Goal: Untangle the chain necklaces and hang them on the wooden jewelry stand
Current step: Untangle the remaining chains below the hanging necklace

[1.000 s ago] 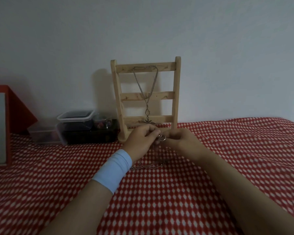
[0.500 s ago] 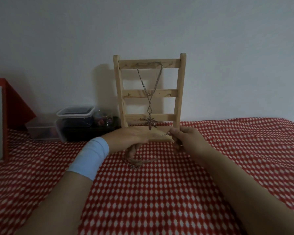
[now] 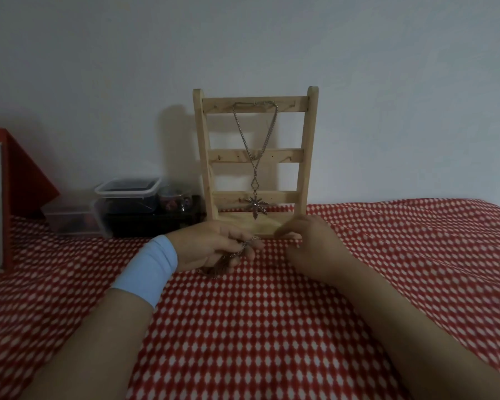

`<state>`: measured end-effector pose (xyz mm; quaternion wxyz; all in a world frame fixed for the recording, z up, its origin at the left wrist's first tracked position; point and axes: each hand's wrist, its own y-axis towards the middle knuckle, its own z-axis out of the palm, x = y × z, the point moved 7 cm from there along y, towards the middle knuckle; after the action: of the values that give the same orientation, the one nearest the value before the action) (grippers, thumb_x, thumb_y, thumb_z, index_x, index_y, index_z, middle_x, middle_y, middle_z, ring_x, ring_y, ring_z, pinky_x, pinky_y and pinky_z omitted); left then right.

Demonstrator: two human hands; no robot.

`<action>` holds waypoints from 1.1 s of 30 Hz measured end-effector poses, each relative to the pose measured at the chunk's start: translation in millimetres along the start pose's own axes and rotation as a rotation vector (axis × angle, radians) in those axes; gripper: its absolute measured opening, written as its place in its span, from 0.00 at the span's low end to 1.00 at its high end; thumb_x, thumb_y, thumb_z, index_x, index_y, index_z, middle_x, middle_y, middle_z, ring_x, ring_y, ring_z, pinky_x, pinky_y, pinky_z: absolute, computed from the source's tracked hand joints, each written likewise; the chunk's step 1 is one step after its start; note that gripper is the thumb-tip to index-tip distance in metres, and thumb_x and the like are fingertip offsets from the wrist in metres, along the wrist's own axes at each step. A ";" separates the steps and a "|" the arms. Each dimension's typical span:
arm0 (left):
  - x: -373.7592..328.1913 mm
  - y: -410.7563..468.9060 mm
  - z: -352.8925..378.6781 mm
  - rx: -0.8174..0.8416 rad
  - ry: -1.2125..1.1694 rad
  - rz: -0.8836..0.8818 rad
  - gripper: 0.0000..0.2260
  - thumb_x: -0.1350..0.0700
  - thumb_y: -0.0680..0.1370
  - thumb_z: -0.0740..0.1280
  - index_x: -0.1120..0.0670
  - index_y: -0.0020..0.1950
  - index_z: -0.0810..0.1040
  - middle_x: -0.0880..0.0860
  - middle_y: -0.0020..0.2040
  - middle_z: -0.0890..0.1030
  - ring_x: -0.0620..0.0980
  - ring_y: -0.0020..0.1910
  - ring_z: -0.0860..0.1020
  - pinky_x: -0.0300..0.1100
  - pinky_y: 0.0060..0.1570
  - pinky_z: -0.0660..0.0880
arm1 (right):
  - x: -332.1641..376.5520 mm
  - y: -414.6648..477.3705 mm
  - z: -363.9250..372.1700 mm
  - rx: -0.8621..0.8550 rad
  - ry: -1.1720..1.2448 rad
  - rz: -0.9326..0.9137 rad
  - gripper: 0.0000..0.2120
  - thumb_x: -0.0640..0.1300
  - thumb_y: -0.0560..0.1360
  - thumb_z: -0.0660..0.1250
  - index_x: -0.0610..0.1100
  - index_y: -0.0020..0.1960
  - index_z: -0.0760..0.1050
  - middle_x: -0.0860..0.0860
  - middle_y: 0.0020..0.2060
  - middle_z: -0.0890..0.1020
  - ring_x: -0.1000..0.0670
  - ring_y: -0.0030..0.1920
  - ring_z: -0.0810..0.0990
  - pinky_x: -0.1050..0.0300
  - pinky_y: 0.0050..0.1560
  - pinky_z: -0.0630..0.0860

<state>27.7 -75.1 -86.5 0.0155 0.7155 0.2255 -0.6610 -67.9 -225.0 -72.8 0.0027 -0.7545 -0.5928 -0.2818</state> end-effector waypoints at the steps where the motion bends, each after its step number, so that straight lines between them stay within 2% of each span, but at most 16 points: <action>1: -0.7 0.6 2.4 0.018 0.031 0.016 0.14 0.68 0.81 0.57 0.61 0.61 0.78 0.55 0.45 0.82 0.45 0.35 0.75 0.37 0.39 0.76 | 9.4 -1.8 2.9 0.047 0.226 -0.019 0.21 0.35 0.75 0.65 0.49 0.66 0.79 0.53 0.61 0.81 0.53 0.63 0.76 0.56 0.68 0.72; 3: -3.5 1.4 5.9 0.050 0.107 0.067 0.14 0.68 0.81 0.59 0.59 0.63 0.77 0.58 0.48 0.81 0.46 0.37 0.76 0.37 0.41 0.76 | 24.6 -5.9 19.5 0.232 0.750 0.016 0.25 0.28 0.77 0.62 0.44 0.72 0.72 0.50 0.55 0.84 0.54 0.57 0.82 0.57 0.62 0.77; 4: -6.0 1.0 6.9 0.051 0.161 0.094 0.14 0.68 0.81 0.60 0.59 0.64 0.76 0.60 0.47 0.80 0.47 0.37 0.76 0.38 0.42 0.76 | 27.8 -6.5 27.5 0.292 0.906 0.048 0.24 0.28 0.78 0.62 0.42 0.72 0.71 0.50 0.48 0.85 0.52 0.50 0.83 0.56 0.55 0.79; 5: -8.0 0.4 6.5 0.037 0.221 0.109 0.14 0.67 0.80 0.62 0.59 0.64 0.76 0.60 0.45 0.80 0.47 0.38 0.77 0.37 0.43 0.76 | 30.1 -6.7 32.3 0.337 0.945 0.059 0.21 0.29 0.79 0.62 0.40 0.70 0.72 0.50 0.43 0.84 0.51 0.43 0.83 0.55 0.49 0.79; 6: -9.1 -0.6 4.6 0.016 0.271 0.106 0.14 0.67 0.80 0.63 0.58 0.64 0.77 0.58 0.42 0.81 0.47 0.37 0.78 0.37 0.43 0.76 | 29.8 -6.1 34.0 0.359 0.874 0.062 0.16 0.32 0.79 0.64 0.40 0.66 0.76 0.50 0.41 0.84 0.51 0.40 0.82 0.57 0.45 0.78; 8: -10.4 -2.2 -1.6 -0.025 0.346 0.069 0.14 0.67 0.78 0.66 0.57 0.62 0.78 0.56 0.41 0.83 0.47 0.38 0.80 0.37 0.43 0.77 | 24.9 -5.0 30.2 0.326 0.647 0.045 0.07 0.39 0.80 0.68 0.44 0.55 0.83 0.54 0.43 0.86 0.54 0.42 0.84 0.64 0.46 0.76; 11: -8.5 -4.9 -11.8 -0.080 0.427 -0.002 0.12 0.64 0.77 0.68 0.56 0.60 0.80 0.54 0.47 0.86 0.47 0.39 0.81 0.39 0.44 0.79 | 14.8 -2.0 22.2 0.226 0.514 0.063 0.05 0.44 0.79 0.71 0.48 0.47 0.86 0.58 0.43 0.87 0.62 0.45 0.83 0.68 0.50 0.75; 15: -15.6 -4.9 -16.0 -0.189 0.591 0.040 0.09 0.57 0.77 0.70 0.51 0.57 0.82 0.46 0.46 0.86 0.37 0.41 0.81 0.33 0.49 0.74 | 13.5 0.6 22.0 0.201 0.449 0.045 0.06 0.45 0.78 0.72 0.53 0.44 0.85 0.61 0.41 0.86 0.63 0.45 0.82 0.72 0.47 0.74; 17: -19.5 -4.4 -17.3 -0.256 0.618 0.092 0.08 0.54 0.76 0.71 0.48 0.54 0.84 0.43 0.44 0.86 0.32 0.41 0.80 0.35 0.53 0.73 | 13.1 1.1 20.9 0.170 0.460 0.033 0.05 0.45 0.77 0.73 0.53 0.43 0.85 0.60 0.41 0.86 0.61 0.44 0.83 0.69 0.48 0.76; 20: -24.1 -5.5 -18.1 -0.347 0.596 0.177 0.07 0.57 0.74 0.74 0.46 0.49 0.85 0.42 0.45 0.85 0.35 0.46 0.81 0.34 0.54 0.75 | 12.3 -0.5 19.5 0.144 0.508 0.056 0.05 0.43 0.76 0.74 0.50 0.43 0.86 0.57 0.41 0.87 0.59 0.43 0.84 0.61 0.50 0.80; 23: -30.5 -9.3 -15.9 -0.432 0.566 0.263 0.09 0.59 0.71 0.76 0.45 0.45 0.84 0.42 0.43 0.84 0.34 0.45 0.81 0.28 0.49 0.73 | 14.2 -5.0 17.0 0.201 0.633 0.134 0.05 0.44 0.78 0.72 0.45 0.45 0.86 0.58 0.36 0.86 0.63 0.36 0.81 0.66 0.44 0.75; 25: -35.9 -12.1 -15.9 -0.493 0.563 0.313 0.09 0.58 0.69 0.77 0.44 0.44 0.84 0.41 0.43 0.84 0.34 0.45 0.81 0.29 0.49 0.74 | 18.0 -9.2 16.1 0.262 0.719 0.198 0.13 0.49 0.80 0.69 0.41 0.50 0.86 0.61 0.28 0.82 0.66 0.29 0.78 0.71 0.37 0.71; 28: -42.4 -13.9 -11.9 -0.520 0.567 0.364 0.09 0.58 0.68 0.78 0.46 0.42 0.85 0.38 0.41 0.84 0.33 0.44 0.81 0.26 0.47 0.74 | 18.6 -10.2 15.1 0.242 0.758 0.251 0.19 0.54 0.79 0.67 0.38 0.49 0.85 0.62 0.22 0.77 0.66 0.24 0.75 0.70 0.32 0.68; 31: -46.5 -14.9 -7.2 -0.528 0.589 0.402 0.09 0.60 0.69 0.78 0.46 0.41 0.84 0.35 0.39 0.83 0.31 0.43 0.80 0.22 0.43 0.71 | 16.9 -9.4 15.9 0.190 0.833 0.269 0.12 0.47 0.78 0.71 0.38 0.48 0.85 0.60 0.25 0.80 0.65 0.24 0.75 0.72 0.29 0.69; 33: -46.6 -15.6 -5.3 -0.513 0.587 0.424 0.09 0.61 0.68 0.78 0.47 0.42 0.84 0.39 0.40 0.84 0.34 0.43 0.80 0.23 0.44 0.73 | 15.1 -9.8 16.0 0.183 0.861 0.271 0.09 0.43 0.78 0.71 0.37 0.49 0.85 0.60 0.23 0.79 0.65 0.23 0.75 0.72 0.28 0.68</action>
<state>26.2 -73.5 -37.1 0.2629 0.8763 0.2254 -0.3349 -67.9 -203.2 -83.0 0.3519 -0.6363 -0.4560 -0.5132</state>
